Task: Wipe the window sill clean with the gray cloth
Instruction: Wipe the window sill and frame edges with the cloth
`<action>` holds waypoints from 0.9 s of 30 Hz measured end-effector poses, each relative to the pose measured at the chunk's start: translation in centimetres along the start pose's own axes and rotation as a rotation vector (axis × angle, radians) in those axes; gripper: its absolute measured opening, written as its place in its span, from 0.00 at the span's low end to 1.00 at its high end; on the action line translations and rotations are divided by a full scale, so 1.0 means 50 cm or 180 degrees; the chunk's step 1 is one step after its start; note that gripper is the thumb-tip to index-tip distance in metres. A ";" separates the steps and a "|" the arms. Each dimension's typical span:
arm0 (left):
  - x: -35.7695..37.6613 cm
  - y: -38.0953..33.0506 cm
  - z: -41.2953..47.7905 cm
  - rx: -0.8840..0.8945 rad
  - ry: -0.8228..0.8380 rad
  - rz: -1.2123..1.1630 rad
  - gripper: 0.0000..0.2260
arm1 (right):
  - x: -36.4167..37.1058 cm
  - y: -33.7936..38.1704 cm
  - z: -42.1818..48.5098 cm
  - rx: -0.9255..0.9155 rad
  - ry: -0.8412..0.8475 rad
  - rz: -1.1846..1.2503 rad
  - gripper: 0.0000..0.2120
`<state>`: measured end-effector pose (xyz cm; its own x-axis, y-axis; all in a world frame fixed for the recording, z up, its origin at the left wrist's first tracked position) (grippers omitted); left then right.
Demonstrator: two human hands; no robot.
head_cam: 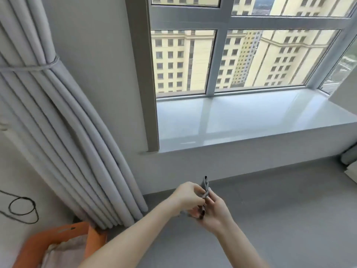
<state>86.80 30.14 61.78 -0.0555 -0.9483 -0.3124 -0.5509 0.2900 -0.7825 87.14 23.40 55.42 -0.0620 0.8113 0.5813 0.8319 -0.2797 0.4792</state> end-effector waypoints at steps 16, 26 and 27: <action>-0.312 -0.037 0.530 -0.0939 -0.1501 -0.1161 0.09 | -0.035 0.569 0.459 -0.0515 0.0109 -0.0375 0.20; -0.342 0.111 0.688 -0.1708 -0.3048 -0.2405 0.07 | 0.034 0.721 0.843 -0.0881 0.0816 -0.4328 0.15; -0.344 0.128 0.694 -0.1756 -0.3181 -0.2416 0.08 | 0.042 0.710 0.894 -0.1214 0.0831 -0.5363 0.20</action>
<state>113.11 52.77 43.46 0.8949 -0.2857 -0.3429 -0.4463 -0.5656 -0.6935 141.21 38.12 44.24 -0.7591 0.2311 -0.6086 -0.3923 0.5837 0.7109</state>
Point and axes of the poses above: each hand's wrist, its own z-axis towards the middle knuckle, its own x-axis out of the palm, y = z × x, the point moved 10 cm from there along z, towards the middle knuckle, and after that the axes turned 3 degrees about -x, right-handed, at the moved point
